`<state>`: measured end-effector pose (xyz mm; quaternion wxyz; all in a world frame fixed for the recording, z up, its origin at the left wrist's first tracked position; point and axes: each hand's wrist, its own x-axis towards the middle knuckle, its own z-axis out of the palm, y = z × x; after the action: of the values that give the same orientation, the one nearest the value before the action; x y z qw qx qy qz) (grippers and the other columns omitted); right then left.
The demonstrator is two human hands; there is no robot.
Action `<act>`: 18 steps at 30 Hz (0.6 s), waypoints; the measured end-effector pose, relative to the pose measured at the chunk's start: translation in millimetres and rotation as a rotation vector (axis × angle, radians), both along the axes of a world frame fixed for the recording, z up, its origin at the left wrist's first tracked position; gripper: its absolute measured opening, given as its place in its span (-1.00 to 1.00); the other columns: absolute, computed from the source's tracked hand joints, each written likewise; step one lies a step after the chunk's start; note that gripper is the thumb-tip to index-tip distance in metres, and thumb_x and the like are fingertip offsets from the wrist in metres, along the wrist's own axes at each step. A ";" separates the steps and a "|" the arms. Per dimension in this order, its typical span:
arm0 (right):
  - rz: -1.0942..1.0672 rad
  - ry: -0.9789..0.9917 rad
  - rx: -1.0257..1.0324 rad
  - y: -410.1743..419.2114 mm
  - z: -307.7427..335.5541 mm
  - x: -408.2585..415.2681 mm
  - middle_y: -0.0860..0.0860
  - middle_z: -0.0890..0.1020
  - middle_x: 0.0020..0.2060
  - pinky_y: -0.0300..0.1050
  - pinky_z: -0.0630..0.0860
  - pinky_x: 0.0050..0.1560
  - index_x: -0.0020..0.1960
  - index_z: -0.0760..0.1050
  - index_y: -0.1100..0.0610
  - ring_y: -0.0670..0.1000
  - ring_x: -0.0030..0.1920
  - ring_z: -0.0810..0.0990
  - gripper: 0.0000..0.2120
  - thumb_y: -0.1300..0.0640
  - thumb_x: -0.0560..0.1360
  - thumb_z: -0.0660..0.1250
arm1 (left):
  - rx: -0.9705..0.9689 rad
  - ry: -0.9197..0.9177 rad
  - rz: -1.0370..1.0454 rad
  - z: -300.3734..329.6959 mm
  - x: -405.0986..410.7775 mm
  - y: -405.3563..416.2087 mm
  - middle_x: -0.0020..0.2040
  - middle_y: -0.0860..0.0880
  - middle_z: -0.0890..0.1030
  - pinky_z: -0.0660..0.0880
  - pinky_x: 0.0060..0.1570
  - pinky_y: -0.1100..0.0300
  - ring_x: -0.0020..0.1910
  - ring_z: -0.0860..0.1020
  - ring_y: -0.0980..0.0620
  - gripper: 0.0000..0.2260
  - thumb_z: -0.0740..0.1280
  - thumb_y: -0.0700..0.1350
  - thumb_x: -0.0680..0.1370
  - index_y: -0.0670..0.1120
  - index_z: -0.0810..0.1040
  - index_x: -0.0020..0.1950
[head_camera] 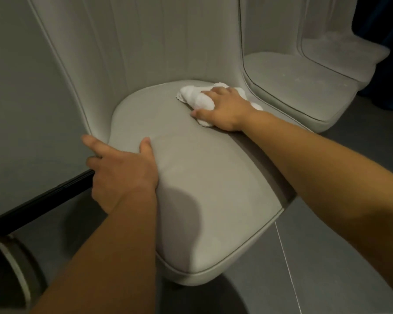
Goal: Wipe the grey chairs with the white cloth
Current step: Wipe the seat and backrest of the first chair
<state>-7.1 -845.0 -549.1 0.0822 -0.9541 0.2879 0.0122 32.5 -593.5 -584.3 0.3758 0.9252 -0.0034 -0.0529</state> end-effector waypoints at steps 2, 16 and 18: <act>0.020 -0.030 0.013 14.2 -1.0 -35.0 0.00 0.23 0.58 0.21 0.11 0.53 0.59 0.18 -0.16 0.14 0.57 0.11 -0.17 -0.53 0.43 0.15 | -0.018 -0.012 0.000 -0.6 -0.2 1.1 0.39 -0.25 0.35 0.38 0.09 -0.17 0.23 0.46 -0.32 -0.08 0.24 0.36 0.51 -0.08 -0.17 0.61; 0.296 -0.070 -0.025 129.2 -8.4 -165.7 -0.20 0.12 0.60 0.37 0.06 0.51 0.54 0.07 -0.38 0.03 0.63 -0.08 -0.25 -0.58 0.41 0.04 | -0.051 -0.057 -0.008 -1.0 -2.4 -2.0 0.38 -0.33 0.34 0.37 0.13 -0.25 0.24 0.44 -0.39 -0.10 0.24 0.33 0.52 -0.12 -0.13 0.60; 0.164 -0.089 -0.044 87.6 -7.5 -155.8 -0.20 0.14 0.60 0.38 0.06 0.51 0.55 0.08 -0.38 0.02 0.62 -0.03 -0.17 -0.66 0.34 -0.05 | -0.048 -0.049 -0.010 0.2 -2.4 -1.2 0.38 -0.34 0.34 0.36 0.13 -0.27 0.25 0.43 -0.40 -0.10 0.24 0.34 0.52 -0.12 -0.14 0.60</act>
<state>-162.9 -757.4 -556.6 0.0728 -0.9756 0.2051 -0.0299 30.1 -594.7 -584.1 0.3972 0.9170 -0.0183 -0.0318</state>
